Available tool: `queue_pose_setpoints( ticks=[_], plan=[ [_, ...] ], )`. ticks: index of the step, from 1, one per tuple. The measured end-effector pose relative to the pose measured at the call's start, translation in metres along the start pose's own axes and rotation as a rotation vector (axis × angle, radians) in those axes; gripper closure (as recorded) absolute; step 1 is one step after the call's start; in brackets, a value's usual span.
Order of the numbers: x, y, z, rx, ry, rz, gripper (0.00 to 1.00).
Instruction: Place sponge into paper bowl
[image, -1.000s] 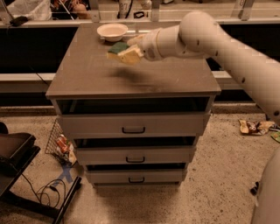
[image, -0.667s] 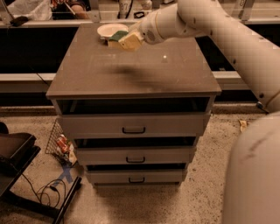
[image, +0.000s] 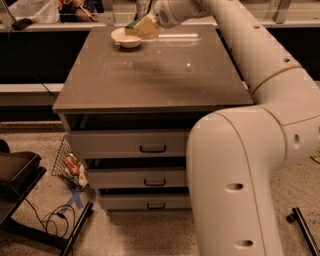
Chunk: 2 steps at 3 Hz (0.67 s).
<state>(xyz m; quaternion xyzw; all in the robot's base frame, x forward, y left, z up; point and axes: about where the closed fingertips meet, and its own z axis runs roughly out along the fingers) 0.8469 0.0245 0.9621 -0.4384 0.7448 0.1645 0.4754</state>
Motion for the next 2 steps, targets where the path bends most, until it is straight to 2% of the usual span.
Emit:
queue_pose_setpoints(
  ticks=[1, 2],
  plan=[
    [-0.0239, -0.0124, -0.0142, 0.035, -0.041, -0.02, 1.0],
    [-0.0238, -0.0167, -0.0059, 0.044, -0.046, -0.015, 1.0]
  ],
)
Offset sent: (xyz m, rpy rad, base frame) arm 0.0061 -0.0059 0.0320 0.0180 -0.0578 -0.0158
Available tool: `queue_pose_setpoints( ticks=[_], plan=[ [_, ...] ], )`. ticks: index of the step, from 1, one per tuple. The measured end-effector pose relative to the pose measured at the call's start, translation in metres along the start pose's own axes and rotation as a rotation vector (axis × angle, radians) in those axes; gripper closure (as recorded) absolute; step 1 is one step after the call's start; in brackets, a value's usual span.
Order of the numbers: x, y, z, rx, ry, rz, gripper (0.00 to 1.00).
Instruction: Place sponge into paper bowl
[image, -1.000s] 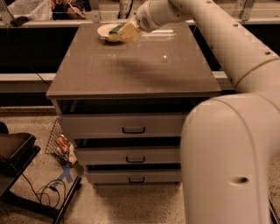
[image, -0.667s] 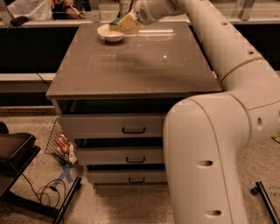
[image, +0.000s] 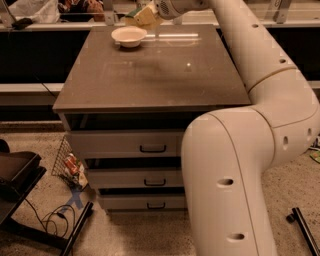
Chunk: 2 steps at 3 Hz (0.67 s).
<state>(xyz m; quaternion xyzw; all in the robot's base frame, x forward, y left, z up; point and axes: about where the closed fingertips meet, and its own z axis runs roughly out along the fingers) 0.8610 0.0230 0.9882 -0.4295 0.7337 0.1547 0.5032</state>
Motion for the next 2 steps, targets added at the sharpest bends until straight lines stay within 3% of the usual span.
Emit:
queue_pose_setpoints(
  ticks=[2],
  plan=[
    [-0.009, -0.041, 0.045, 0.163, -0.027, -0.012, 1.0]
  ],
)
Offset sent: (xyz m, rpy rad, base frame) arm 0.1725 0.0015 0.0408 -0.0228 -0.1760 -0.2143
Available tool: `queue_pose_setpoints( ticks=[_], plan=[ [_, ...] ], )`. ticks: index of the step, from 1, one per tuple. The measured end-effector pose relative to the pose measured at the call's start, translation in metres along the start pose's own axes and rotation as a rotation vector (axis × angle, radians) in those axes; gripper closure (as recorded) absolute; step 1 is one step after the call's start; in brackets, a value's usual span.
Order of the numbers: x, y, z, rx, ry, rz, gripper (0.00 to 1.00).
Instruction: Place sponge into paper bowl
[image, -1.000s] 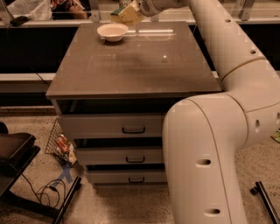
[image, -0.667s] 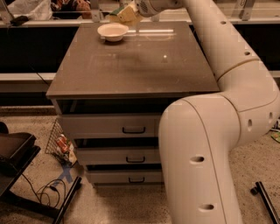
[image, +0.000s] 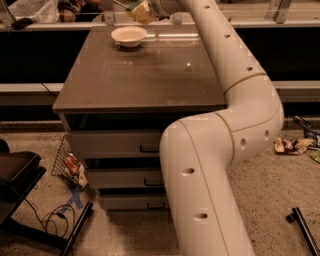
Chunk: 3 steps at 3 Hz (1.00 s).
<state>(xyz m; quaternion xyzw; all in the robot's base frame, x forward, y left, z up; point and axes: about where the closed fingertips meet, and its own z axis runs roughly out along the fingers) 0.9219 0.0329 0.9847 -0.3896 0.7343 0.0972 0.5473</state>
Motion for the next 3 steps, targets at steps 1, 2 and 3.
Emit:
queue_pose_setpoints(
  ticks=[1, 2, 3],
  plan=[
    [0.002, -0.003, 0.024, 0.06, 0.016, -0.002, 1.0],
    [0.002, -0.003, 0.024, 0.06, 0.016, -0.002, 1.0],
    [0.002, 0.003, 0.043, 0.052, -0.025, 0.025, 1.0]
  ],
)
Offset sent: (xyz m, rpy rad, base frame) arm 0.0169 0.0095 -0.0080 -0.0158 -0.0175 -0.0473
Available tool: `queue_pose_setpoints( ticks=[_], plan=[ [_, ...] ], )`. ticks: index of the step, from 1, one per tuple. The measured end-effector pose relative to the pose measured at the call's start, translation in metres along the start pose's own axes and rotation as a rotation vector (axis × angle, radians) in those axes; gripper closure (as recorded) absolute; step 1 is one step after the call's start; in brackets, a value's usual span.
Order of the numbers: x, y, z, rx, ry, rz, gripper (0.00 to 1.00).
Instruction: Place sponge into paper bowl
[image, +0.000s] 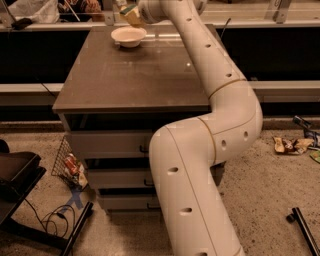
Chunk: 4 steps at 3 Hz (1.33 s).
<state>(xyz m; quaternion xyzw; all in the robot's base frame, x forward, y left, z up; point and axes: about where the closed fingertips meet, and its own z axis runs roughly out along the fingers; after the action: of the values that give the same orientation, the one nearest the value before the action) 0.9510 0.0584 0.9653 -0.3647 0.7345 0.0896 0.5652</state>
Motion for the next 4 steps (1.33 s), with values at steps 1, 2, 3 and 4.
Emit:
queue_pose_setpoints(
  ticks=[1, 2, 3, 4],
  plan=[
    [-0.003, 0.007, 0.023, 0.01, -0.053, 0.023, 1.0],
    [-0.006, 0.009, 0.035, 0.031, -0.076, 0.031, 1.0],
    [0.001, 0.005, 0.051, 0.091, -0.053, 0.025, 1.0],
    [0.006, 0.004, 0.066, 0.137, -0.045, 0.026, 1.0]
  ],
)
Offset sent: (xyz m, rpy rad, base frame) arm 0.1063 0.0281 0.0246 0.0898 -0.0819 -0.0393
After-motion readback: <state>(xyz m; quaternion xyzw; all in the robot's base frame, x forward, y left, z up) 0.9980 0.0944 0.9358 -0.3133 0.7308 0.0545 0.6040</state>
